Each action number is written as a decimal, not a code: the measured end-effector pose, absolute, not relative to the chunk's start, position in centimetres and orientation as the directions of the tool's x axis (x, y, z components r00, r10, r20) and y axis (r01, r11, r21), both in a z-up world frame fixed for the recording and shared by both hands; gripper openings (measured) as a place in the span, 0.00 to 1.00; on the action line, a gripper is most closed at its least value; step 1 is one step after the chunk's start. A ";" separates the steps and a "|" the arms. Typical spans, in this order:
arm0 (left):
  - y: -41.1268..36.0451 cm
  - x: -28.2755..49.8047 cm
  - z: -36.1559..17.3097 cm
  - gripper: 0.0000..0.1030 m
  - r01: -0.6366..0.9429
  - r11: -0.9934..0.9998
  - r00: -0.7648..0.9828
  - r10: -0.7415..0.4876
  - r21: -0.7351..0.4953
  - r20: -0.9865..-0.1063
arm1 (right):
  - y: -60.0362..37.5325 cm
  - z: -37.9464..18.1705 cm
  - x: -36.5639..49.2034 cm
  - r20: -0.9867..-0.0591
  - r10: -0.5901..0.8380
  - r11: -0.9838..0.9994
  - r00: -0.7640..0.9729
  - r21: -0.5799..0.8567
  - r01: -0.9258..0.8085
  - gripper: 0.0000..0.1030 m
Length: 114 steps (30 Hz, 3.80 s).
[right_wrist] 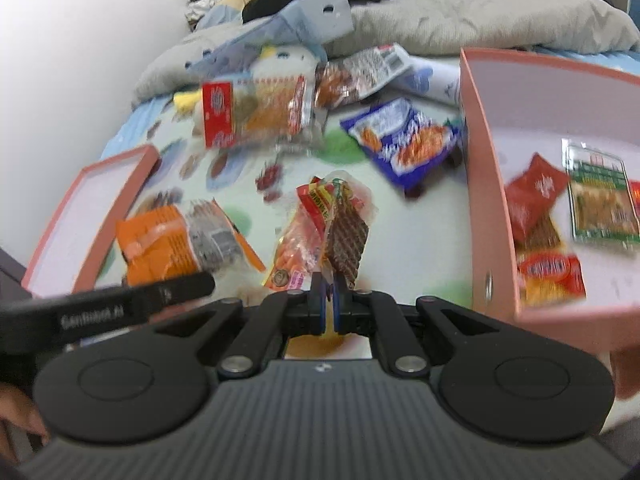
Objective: Organize snacks
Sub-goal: 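Lift both held packets and carry them over the pink box, then lower both packets into the pink box and open both tools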
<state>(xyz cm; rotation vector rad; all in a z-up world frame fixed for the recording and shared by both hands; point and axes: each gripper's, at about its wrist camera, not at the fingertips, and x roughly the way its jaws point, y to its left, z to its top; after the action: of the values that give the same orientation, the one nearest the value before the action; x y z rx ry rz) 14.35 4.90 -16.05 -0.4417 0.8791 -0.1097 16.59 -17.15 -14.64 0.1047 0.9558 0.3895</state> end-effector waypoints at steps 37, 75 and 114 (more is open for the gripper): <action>-1.6 17.4 -2.7 0.23 0.063 0.920 0.706 -0.315 -0.387 -0.634 | -23.8 -4.7 16.4 -0.660 0.319 0.947 0.680 0.245 -0.206 0.07; -18.9 29.8 -3.2 0.23 0.355 0.883 0.549 -0.464 -0.309 -0.695 | -36.4 -7.6 22.7 -0.704 0.104 0.983 0.702 0.180 0.036 0.08; -14.6 26.3 0.1 0.92 0.282 0.929 0.661 -0.369 -0.239 -0.654 | -35.2 -5.0 20.3 -0.635 0.114 0.979 0.764 0.201 0.021 1.00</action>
<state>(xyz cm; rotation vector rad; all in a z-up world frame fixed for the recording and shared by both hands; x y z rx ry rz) 26.33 -14.58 0.09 -0.1209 0.7653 -0.3691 20.35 -35.22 -5.03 0.2015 0.7009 0.0509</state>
